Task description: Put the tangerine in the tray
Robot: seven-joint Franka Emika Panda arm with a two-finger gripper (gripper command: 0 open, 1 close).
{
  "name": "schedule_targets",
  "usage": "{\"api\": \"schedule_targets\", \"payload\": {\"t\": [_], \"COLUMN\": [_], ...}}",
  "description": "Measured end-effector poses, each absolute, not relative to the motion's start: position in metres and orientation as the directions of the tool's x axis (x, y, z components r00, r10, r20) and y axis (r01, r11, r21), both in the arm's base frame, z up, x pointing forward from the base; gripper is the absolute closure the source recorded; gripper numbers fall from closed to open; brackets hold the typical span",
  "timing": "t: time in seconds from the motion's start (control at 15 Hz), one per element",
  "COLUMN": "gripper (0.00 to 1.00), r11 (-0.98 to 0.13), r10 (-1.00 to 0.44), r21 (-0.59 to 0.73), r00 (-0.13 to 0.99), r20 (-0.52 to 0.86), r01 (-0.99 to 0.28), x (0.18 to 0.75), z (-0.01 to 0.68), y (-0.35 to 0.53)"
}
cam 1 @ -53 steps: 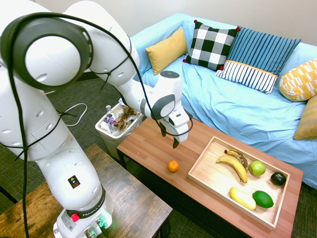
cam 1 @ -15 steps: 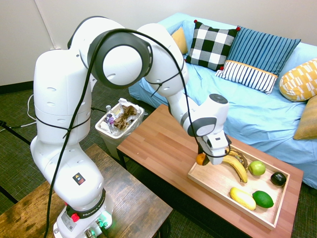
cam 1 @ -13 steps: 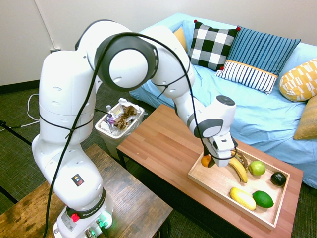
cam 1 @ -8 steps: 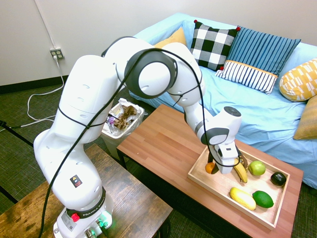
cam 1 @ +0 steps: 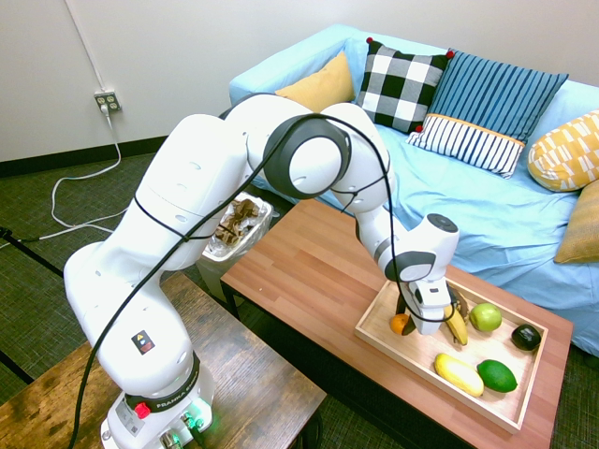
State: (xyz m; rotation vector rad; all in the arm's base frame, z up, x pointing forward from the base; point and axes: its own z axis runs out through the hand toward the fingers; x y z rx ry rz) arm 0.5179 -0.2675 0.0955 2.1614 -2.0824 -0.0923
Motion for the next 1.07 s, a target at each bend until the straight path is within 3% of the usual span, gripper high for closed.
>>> {"api": "schedule_targets", "payload": {"t": [0.67, 1.07], "gripper": [0.00, 0.00], "r11": [-0.063, -0.075], "r10": [-0.997, -0.997], "r21": [0.144, 0.103], "r00": [0.069, 0.076], "r20": [0.038, 0.008], "r01": [-0.988, -0.992], "x": [0.520, 0.513], "z": [0.101, 0.155], "y": [-0.269, -0.260]}}
